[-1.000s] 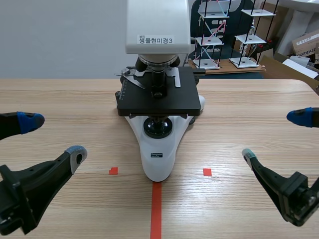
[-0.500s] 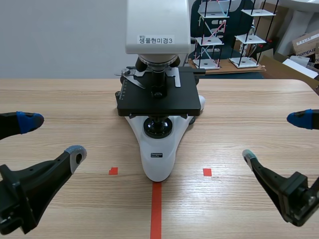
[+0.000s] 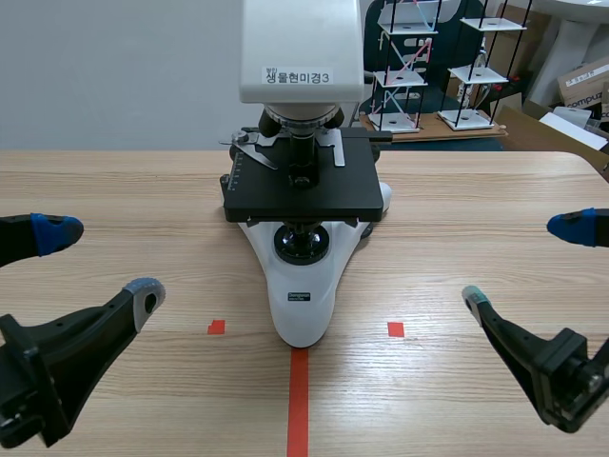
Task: Point at the fine focus knob
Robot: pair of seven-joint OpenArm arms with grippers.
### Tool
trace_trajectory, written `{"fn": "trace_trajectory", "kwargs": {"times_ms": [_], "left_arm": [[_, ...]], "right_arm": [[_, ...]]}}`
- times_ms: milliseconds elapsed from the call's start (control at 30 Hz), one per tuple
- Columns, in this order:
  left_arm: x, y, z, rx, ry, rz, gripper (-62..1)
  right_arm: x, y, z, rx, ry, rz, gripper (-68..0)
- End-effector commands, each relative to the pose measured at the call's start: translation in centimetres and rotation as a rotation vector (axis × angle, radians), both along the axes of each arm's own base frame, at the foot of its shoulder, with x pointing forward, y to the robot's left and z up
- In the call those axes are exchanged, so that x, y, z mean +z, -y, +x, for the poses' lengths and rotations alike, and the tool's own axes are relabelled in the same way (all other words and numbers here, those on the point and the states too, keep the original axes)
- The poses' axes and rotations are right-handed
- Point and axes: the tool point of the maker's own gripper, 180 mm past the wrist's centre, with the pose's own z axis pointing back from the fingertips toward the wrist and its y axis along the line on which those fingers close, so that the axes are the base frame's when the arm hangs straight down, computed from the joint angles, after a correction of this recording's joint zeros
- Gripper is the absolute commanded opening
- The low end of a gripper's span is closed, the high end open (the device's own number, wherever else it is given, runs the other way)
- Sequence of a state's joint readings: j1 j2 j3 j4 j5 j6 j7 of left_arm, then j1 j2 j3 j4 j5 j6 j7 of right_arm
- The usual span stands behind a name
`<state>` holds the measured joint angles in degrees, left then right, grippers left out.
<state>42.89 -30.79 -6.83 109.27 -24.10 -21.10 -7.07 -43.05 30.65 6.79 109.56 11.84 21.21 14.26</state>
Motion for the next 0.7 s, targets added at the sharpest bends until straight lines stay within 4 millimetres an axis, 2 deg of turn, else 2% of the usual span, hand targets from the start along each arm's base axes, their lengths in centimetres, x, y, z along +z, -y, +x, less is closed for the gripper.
{"fn": "trace_trajectory", "kwargs": {"times_ms": [0,267,333,400,567,667], "left_arm": [[0.9,0.2,0.1,-0.002,0.026,-0.022,-1.3],[0.9,0.2,0.1,-0.002,0.026,-0.022,-1.3],[0.9,0.2,0.1,-0.002,0.026,-0.022,-1.3],[0.9,0.2,0.1,-0.002,0.026,-0.022,-1.3],[0.9,0.2,0.1,-0.002,0.026,-0.022,-1.3],[0.9,0.2,0.1,-0.002,0.026,-0.022,-1.3]], "right_arm": [[1.0,-0.2,0.3,0.008,0.034,0.013,-8.5],[1.1,-0.3,0.3,0.010,0.039,0.017,-8.5],[1.1,-0.3,0.3,0.009,0.039,0.017,-10.3],[1.1,-0.1,0.4,-0.001,0.044,0.014,-18.0],[0.8,1.2,1.3,-0.054,0.056,-0.012,-45.9],[0.3,2.2,2.0,-0.082,0.055,-0.024,-57.4]]}}
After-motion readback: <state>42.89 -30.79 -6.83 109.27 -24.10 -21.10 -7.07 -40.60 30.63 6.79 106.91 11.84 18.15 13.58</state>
